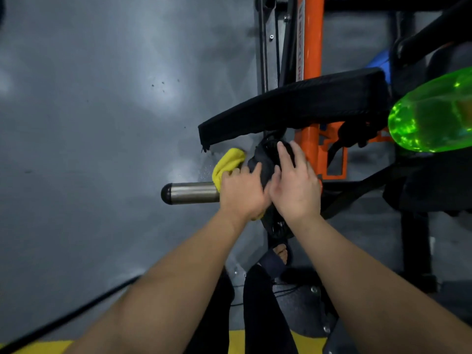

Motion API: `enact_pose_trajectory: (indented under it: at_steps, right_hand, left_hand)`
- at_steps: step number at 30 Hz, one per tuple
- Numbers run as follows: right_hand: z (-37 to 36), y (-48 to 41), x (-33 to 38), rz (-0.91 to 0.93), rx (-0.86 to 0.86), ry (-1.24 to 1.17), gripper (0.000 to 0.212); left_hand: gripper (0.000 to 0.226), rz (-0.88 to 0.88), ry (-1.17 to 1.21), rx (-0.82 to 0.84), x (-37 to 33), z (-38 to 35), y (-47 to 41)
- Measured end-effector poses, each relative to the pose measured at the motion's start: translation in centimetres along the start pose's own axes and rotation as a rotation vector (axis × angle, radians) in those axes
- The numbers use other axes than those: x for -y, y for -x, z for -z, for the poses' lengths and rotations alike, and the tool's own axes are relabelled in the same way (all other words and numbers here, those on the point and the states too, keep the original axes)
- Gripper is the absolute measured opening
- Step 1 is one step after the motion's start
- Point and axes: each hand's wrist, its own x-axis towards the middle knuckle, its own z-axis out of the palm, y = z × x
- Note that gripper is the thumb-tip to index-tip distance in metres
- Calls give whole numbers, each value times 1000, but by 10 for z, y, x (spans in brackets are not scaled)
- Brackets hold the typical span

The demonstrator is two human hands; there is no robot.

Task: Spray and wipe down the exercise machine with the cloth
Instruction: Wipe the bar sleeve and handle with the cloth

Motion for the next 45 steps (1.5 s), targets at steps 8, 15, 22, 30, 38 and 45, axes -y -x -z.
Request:
enact_pose_trajectory:
  at_steps: [8,15,22,30,38,45]
  right_hand:
    - [1,0,-1,15,-19,-26,57]
    - [3,1,-2,17,13,-17,60]
    - [6,1,1,-2,57,-9,65]
    - [10,1,1,-5,62,-11,63]
    - [9,2,2,-19,67,2,62]
    - [7,2,4,-27,41,15,61]
  left_hand:
    - [24,167,297,850,45,20,-93]
    - [25,-1,76,877,55,13,-94]
    - [55,226,334,420,51,22,-57]
    - [57,667,323,149,118,49,-13]
    - [39,968,1342,-40,141,45,3]
    - [45,958,2076,-867,106,19,43]
